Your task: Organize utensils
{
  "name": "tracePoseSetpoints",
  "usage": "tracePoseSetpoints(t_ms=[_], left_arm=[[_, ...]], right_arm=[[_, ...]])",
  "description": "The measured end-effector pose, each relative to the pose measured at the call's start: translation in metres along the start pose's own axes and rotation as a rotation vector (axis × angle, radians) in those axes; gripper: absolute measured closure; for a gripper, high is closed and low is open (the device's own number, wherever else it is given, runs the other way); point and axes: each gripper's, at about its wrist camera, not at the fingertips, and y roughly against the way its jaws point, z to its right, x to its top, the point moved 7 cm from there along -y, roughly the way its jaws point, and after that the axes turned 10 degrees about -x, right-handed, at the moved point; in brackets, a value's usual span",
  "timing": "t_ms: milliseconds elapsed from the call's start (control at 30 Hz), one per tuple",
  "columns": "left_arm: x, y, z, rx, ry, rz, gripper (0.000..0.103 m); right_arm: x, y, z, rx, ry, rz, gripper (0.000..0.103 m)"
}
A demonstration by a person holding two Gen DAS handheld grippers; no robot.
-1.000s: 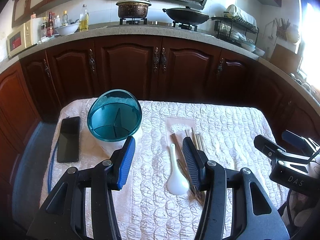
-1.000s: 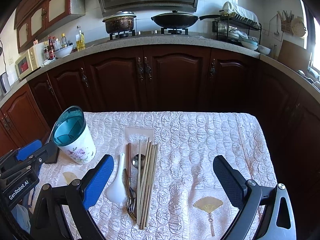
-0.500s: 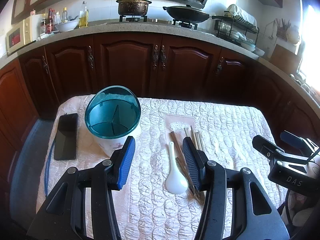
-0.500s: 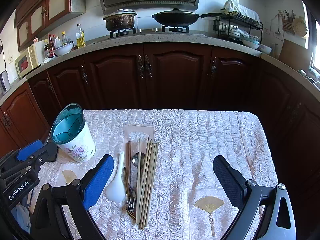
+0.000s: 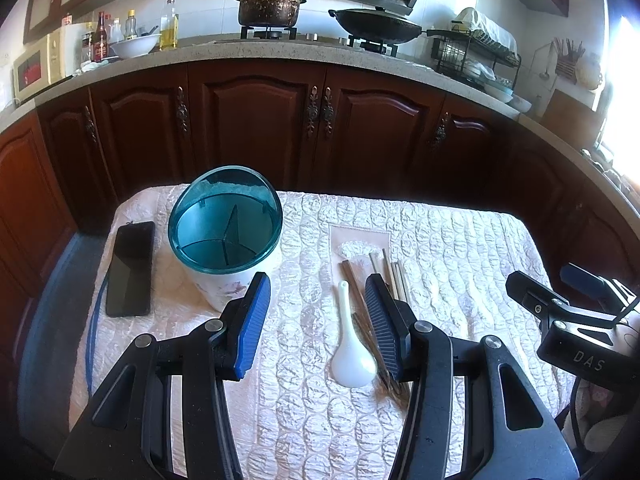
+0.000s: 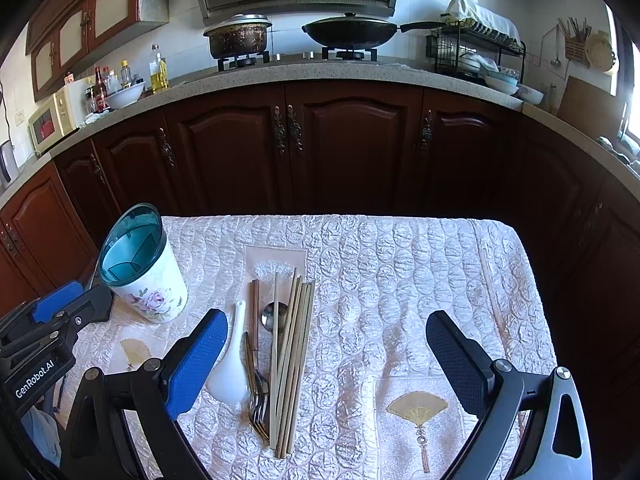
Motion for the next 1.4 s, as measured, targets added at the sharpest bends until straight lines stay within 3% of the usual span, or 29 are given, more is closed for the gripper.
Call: tracePoseSetpoints(t_ms=[933, 1400], left_arm=[[-0.002, -0.015, 0.008, -0.046, -0.006, -0.03, 0.054], [-0.009, -0.027, 0.007, -0.048, -0.015, -0.067, 0.054]], right_arm=[[-0.001, -0.015, 0.012, -0.012, 0.01, -0.026, 0.004], [-0.01, -0.036, 0.022, -0.017, 0.014, -0.095, 0.004]])
